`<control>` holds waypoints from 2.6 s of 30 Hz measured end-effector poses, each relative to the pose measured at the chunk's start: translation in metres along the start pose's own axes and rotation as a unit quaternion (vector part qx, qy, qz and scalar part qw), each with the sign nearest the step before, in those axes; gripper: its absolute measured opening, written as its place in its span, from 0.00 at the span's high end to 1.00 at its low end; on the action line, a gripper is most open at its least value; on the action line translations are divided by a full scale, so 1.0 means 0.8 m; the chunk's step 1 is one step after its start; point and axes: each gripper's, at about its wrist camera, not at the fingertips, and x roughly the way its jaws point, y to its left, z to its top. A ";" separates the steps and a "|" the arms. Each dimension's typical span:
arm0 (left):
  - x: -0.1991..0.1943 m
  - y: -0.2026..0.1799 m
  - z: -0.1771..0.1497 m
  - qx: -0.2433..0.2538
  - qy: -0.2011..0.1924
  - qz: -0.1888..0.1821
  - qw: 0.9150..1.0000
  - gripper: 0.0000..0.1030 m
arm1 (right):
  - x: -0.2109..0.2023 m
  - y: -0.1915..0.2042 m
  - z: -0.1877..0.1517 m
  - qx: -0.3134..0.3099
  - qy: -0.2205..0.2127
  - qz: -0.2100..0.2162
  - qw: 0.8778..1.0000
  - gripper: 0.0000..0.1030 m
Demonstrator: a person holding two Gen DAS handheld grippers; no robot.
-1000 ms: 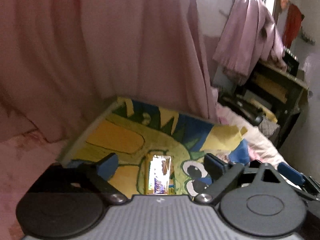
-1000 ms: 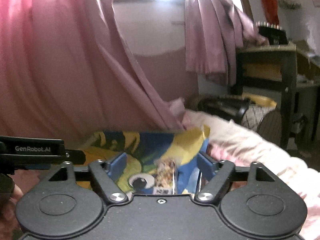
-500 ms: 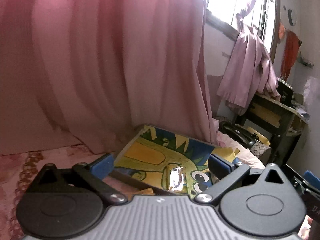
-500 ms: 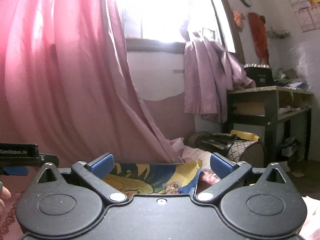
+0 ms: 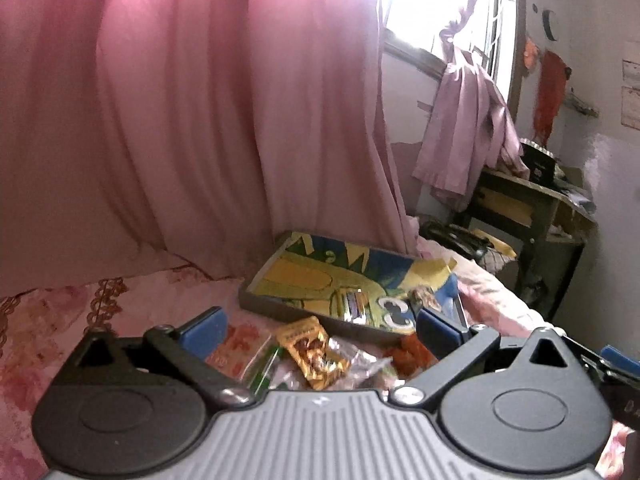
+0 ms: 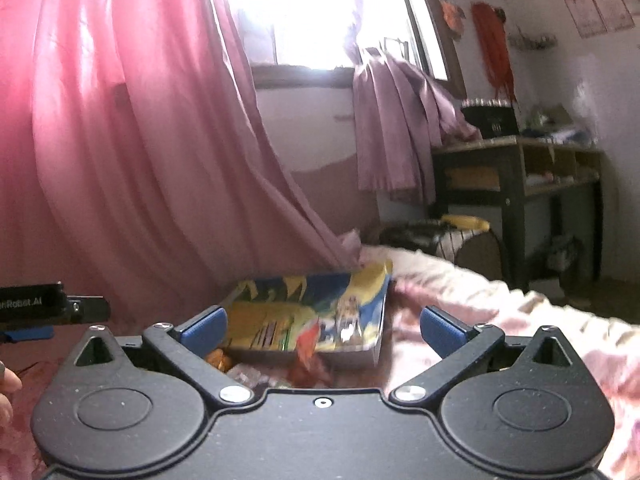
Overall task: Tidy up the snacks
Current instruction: 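Open both tools to release the bars and withdraw from the tray, then grasp the blue tube packet with the right tool while the left tool grasps the green-white pouch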
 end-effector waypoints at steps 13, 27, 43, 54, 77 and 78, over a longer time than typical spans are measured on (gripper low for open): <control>-0.036 0.019 -0.059 0.041 0.051 0.000 0.998 0.00 | -0.024 0.016 -0.037 0.008 0.097 -0.022 0.995 0.01; -0.017 0.034 -0.090 0.058 0.113 0.020 0.992 0.00 | 0.018 0.032 -0.067 -0.037 0.218 -0.035 0.975 0.01; 0.020 0.030 -0.100 0.079 0.141 0.024 0.987 0.00 | 0.038 0.025 -0.073 -0.023 0.267 -0.035 0.963 0.01; 0.069 0.015 -0.098 0.104 0.146 0.022 0.984 0.00 | 0.095 0.013 -0.083 0.011 0.329 -0.008 0.944 0.01; 0.167 -0.027 -0.089 0.200 0.163 -0.021 0.966 0.09 | 0.163 0.001 -0.102 -0.034 0.339 0.024 0.940 0.19; 0.170 -0.029 -0.089 0.200 0.166 -0.025 0.965 0.11 | 0.164 0.001 -0.103 -0.034 0.339 0.025 0.940 0.20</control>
